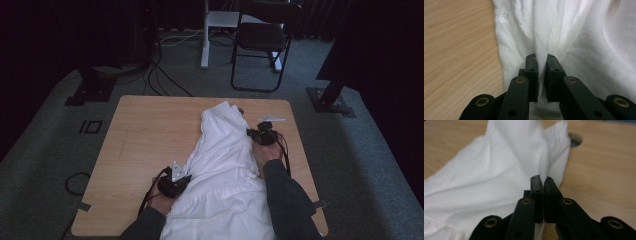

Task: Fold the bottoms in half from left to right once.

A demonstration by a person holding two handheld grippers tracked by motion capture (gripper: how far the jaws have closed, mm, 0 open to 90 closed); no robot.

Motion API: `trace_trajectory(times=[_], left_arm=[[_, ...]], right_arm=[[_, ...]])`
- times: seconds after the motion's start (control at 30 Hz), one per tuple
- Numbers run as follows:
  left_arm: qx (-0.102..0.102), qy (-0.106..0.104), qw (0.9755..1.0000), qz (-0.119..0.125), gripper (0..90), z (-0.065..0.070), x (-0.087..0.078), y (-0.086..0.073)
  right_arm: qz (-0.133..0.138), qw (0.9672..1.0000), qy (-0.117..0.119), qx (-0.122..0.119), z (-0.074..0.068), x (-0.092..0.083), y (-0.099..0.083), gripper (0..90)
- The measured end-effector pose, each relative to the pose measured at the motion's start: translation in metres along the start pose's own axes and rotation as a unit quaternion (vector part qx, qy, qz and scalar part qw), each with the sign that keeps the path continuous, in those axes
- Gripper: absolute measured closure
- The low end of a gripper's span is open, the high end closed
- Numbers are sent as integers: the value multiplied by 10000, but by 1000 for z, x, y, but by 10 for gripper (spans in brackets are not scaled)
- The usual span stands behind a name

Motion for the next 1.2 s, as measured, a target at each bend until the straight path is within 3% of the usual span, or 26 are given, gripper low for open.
trace_trajectory(times=[0.03,0.07,0.1,0.13,0.17,0.23,0.27,0.33,0.37,0.4,0.5,0.53,0.6,0.63,0.73,0.77,0.83,0.93,1.03,1.2], left_arm=[[-35,-49,10000,-25,817,0,-1,0],[-71,-214,9997,-123,749,-2,-3,2],[-71,-214,9997,-123,683,-2,-3,2],[-98,-345,9993,-92,635,-7,-7,7],[-98,-345,9993,-92,612,-7,-7,7],[-222,-359,9990,165,571,-17,-15,20],[-276,-274,9987,341,554,-26,-18,36],[-276,-274,9987,341,553,-26,-18,36],[-240,-167,9978,587,550,-38,-12,72],[-173,-111,9980,595,551,-40,-5,83],[-82,-48,9986,525,553,-42,26,109],[-82,-48,9986,525,554,-42,26,109],[-45,2,9994,339,556,-42,52,117],[-22,34,10000,89,556,-40,76,116],[-40,81,10000,-30,556,-39,86,112],[-80,114,9997,-214,556,-36,100,103],[-93,125,9997,-205,555,-34,104,92],[-343,69,9994,-43,557,-32,97,80],[-303,93,9995,-45,560,-25,86,72],[-259,54,9996,-46,562,-4,54,46]], right_arm=[[-72,10000,45,11,1,5,-3,825],[-269,9996,5,16,4,15,-10,796],[-269,9996,5,16,4,15,-10,796],[-418,9991,-8,65,6,21,-16,783],[-418,9991,-8,65,6,21,-16,783],[-573,9983,-52,111,9,26,-22,769],[-607,9981,-76,113,10,27,-24,772],[-583,9982,-80,110,10,28,-25,772],[-598,9981,-112,137,10,28,-24,779],[-619,9979,-147,109,9,29,-24,781],[-644,9976,-236,19,7,29,-23,785],[-644,9976,-236,19,7,29,-23,785],[-638,9976,-268,30,7,30,-23,792],[-626,9976,-283,31,7,30,-24,797],[-619,9976,-303,25,7,30,-24,800],[-613,9976,-324,19,6,30,-24,801],[-586,9973,-437,-101,3,29,-26,801],[-507,9978,-427,-93,-2,26,-31,802],[-457,9977,-444,-219,-15,18,-43,805],[-594,9964,-374,-486,-43,-3,-65,803]])
Point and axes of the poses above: each handheld gripper's, and its own axes: x roughly forward along the jaws, y roughly out of its top, z roughly to its right, the point moved 3 cm from there along x, roughly forward along the jaws, and after that the axes turned 4 degrees about y, right-handed, at the moved point
